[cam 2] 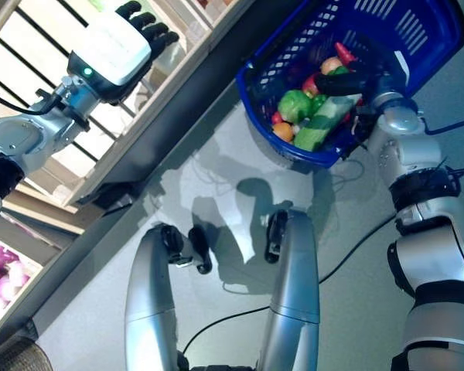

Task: Put vegetables into the basket

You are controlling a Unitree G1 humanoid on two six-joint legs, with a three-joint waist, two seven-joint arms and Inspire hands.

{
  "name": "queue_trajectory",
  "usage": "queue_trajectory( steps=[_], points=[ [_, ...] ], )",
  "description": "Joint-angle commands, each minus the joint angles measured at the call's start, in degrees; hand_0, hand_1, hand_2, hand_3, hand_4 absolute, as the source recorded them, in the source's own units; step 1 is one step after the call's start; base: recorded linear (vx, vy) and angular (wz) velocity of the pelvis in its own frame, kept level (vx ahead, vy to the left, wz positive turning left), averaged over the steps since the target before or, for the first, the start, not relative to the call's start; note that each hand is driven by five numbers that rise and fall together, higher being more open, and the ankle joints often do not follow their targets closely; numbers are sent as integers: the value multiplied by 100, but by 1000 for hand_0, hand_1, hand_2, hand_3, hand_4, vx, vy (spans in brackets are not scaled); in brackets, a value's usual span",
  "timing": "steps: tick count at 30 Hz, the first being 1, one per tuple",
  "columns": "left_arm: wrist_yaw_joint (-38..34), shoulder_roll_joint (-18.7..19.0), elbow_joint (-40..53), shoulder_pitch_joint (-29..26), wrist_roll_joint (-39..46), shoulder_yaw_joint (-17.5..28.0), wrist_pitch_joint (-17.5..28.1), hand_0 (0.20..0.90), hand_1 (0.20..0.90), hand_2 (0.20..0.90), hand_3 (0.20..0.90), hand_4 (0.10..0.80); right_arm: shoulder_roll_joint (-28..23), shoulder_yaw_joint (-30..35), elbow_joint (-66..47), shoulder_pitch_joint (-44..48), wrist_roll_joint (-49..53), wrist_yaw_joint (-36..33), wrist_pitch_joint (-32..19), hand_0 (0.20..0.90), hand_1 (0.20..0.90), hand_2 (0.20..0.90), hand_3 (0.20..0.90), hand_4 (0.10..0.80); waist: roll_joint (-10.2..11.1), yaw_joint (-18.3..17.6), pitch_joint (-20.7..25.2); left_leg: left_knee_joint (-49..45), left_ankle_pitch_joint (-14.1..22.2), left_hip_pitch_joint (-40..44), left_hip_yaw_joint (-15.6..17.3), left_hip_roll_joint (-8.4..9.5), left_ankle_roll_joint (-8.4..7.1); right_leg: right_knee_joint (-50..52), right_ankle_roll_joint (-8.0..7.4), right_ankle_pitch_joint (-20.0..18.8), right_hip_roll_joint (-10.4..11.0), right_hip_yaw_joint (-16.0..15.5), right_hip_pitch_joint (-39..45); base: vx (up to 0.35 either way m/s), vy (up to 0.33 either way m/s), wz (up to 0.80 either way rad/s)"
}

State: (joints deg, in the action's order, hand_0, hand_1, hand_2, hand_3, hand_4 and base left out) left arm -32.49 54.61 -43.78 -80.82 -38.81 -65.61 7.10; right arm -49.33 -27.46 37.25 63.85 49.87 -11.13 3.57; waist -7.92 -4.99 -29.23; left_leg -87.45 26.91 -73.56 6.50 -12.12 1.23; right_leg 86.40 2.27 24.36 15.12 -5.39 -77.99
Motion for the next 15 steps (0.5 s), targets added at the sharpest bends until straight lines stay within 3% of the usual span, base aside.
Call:
queue_trajectory(
  steps=[1,10,15],
  points=[
    [41,648,-124,-409,-98,622,-614,900,900,900,900,800,112,809,-720,-514,-224,-89,-687,900,900,900,900,800,397,-131,410,162,510,143,233,-46,87,-281,50,167,47,206,354,11,49,-12],
    [236,772,-185,-280,-197,875,-974,900,900,900,900,800,36,1546,-1697,-1720,-212,259,-816,900,900,900,900,800,556,-312,366,-116,589,-177,164,-303,127,-180,-18,101,10,173,62,30,51,-12],
    [923,728,-378,-375,-122,790,-1106,900,900,900,900,800,-5,1719,-1723,-1855,65,458,-892,900,900,900,900,800,579,-341,320,-193,595,-328,146,-383,138,-163,-51,51,-11,171,-84,30,38,-19]
  ],
)
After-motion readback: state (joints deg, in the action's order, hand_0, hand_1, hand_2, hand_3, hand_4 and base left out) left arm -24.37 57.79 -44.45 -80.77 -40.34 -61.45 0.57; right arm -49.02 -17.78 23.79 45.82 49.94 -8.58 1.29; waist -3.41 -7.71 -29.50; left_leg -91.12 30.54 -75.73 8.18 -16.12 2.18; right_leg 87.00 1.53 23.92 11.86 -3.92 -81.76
